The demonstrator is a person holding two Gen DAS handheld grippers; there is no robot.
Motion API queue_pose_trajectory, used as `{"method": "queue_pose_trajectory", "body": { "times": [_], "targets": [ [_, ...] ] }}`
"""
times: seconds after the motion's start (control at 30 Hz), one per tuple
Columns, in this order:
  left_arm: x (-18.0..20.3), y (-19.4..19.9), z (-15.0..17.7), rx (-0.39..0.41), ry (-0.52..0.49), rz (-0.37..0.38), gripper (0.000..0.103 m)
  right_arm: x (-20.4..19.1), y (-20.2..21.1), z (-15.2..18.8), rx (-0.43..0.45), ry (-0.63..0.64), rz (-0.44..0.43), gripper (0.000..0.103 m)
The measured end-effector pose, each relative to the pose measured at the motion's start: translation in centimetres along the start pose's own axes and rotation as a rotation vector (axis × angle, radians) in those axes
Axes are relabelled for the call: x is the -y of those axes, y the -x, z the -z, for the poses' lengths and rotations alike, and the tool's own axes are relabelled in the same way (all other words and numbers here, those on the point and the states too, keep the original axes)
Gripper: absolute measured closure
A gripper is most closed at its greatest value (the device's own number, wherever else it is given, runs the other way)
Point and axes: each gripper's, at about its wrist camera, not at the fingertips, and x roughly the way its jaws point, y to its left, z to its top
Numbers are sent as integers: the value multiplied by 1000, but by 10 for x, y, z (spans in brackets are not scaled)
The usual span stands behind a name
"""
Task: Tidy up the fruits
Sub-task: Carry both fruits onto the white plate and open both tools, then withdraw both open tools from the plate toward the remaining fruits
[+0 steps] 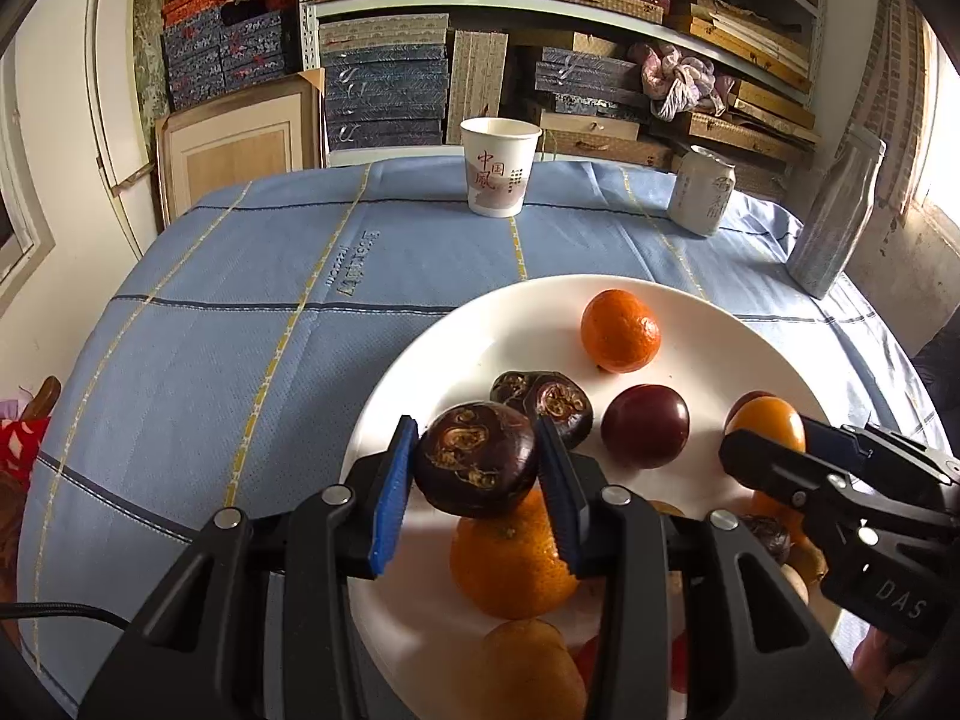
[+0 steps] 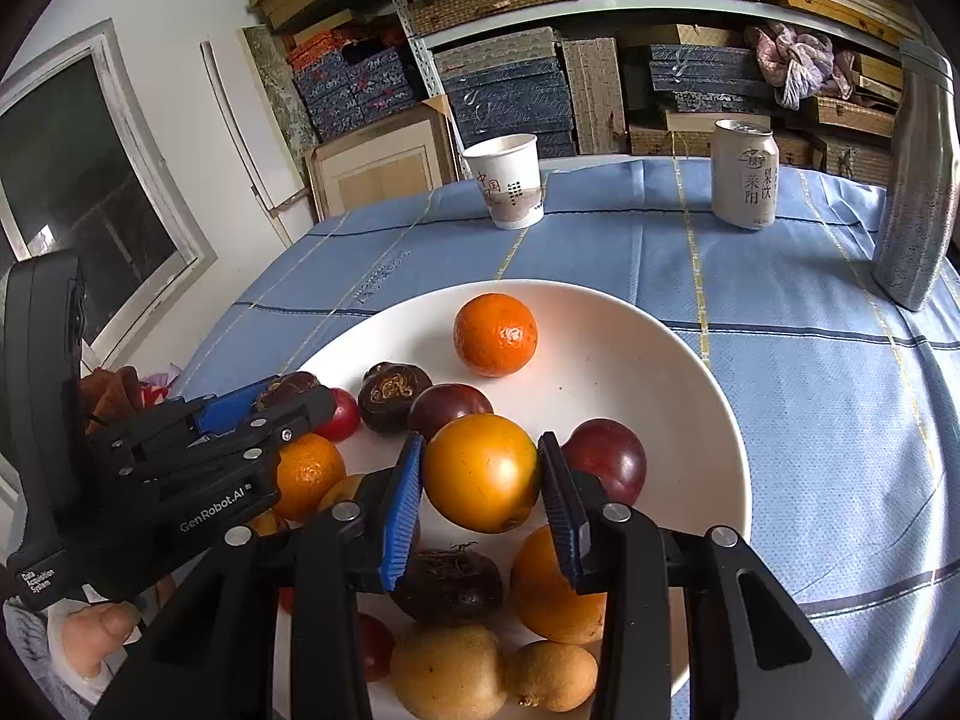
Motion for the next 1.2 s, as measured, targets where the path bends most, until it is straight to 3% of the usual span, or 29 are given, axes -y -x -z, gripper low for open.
{"method": "queue_pose_trajectory", "body": {
  "times": [0.07,0.1,0.3,0.37,0.5,0.63,0.8,0.97,1.2],
  "targets": [
    [1,1,0,-2,-3,5,38,-1,4,-1,10,7,11,49],
    [3,3,0,7,-9,1,34,-1,7,-2,24,4,10,47],
    [8,22,-1,47,-33,-14,29,-2,32,-10,85,7,0,45],
    [7,31,0,62,-24,-13,20,-3,46,-12,107,1,-10,42],
    [1,56,14,83,-1,4,19,-6,76,-12,157,-13,-27,36],
    [-7,80,38,106,37,31,10,-10,104,0,186,-12,-42,27],
    [-6,107,63,123,74,92,9,2,129,38,205,-35,-40,22],
    [17,129,95,142,-4,126,7,22,138,76,181,-63,12,19],
    [63,125,137,53,-194,115,7,44,163,105,204,-135,33,7]
  ]
}}
